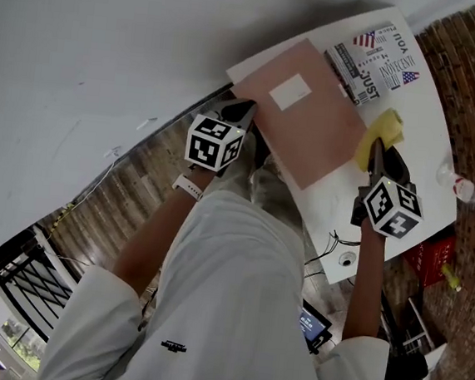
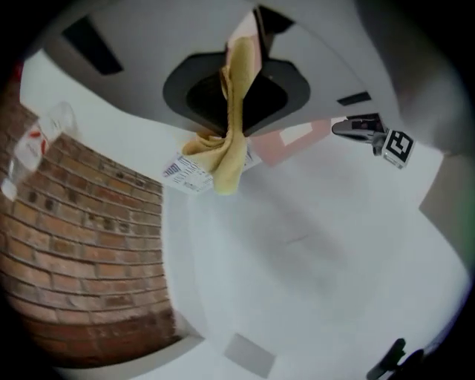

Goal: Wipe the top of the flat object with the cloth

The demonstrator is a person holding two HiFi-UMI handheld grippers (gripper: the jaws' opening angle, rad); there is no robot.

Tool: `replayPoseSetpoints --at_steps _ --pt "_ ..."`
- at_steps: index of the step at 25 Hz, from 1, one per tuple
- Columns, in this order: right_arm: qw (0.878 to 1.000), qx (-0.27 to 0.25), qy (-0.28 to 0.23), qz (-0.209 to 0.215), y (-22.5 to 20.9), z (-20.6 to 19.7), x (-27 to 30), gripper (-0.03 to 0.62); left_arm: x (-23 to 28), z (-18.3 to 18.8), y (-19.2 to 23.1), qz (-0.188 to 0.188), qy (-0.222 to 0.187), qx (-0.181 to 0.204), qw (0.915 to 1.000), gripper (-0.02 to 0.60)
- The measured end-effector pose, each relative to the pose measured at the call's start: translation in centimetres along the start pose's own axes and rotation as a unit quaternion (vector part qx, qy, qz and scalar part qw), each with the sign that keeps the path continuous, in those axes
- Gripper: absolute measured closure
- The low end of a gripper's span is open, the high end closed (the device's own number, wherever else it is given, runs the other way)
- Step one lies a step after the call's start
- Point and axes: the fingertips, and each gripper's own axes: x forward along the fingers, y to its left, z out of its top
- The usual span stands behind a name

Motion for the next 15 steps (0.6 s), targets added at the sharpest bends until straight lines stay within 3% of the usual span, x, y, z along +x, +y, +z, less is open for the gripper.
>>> replayPoseSetpoints --at_steps 6,15 --pt "0.987 -0.143 0.01 0.071 5.6 5.2 2.1 0.536 -2.3 -0.7 -0.6 0.003 -0.008 -0.009 0.9999 0.565" --pt "0.954 -0.264 0.023 0.143 12.0 8.2 6.8 0.537 -4.8 -0.3 -0.2 0.001 -0.024 -0.032 0.9992 0.566"
